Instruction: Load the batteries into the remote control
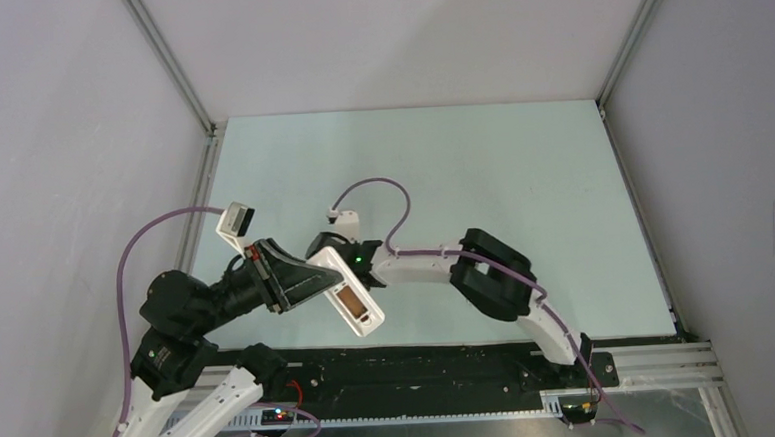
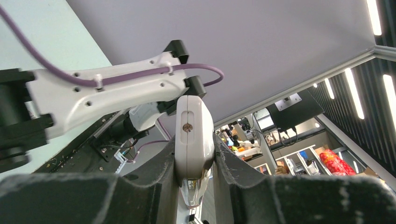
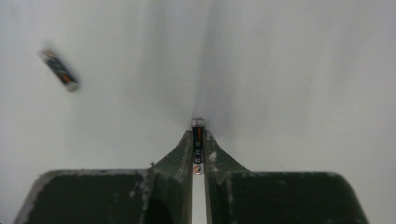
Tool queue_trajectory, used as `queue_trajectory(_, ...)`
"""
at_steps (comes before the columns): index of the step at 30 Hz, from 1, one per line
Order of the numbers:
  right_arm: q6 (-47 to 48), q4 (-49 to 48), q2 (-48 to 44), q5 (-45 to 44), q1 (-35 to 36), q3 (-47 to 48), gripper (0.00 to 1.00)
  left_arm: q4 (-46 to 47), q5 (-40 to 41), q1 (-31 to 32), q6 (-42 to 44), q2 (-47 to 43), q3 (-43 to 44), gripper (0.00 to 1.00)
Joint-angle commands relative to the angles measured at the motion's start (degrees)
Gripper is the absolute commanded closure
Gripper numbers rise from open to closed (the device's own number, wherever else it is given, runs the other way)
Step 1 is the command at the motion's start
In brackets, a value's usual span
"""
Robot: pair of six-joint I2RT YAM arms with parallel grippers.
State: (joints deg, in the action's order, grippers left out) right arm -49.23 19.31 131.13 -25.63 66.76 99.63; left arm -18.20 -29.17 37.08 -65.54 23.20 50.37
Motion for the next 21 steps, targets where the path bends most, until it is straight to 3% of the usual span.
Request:
queue_trajectory(1, 1.2, -1.0, -11.5, -1.7, -1.5, -11.6, 0.98, 1.2, -1.3, -0.3, 0.7, 1.0, 1.3, 1.00)
queue_trajectory(15, 8.9, 7.2, -44.2, -4.5, -1.0, -32.7, 1.00, 1.3, -0.2, -0.3, 2.3, 1.3, 0.3, 1.00)
queue_trajectory(21, 9.6, 7.4, -69.1, -5.2, -0.4, -45.6, 1.00, 1.3, 1.1, -0.3, 2.8, 1.3, -0.8, 1.00)
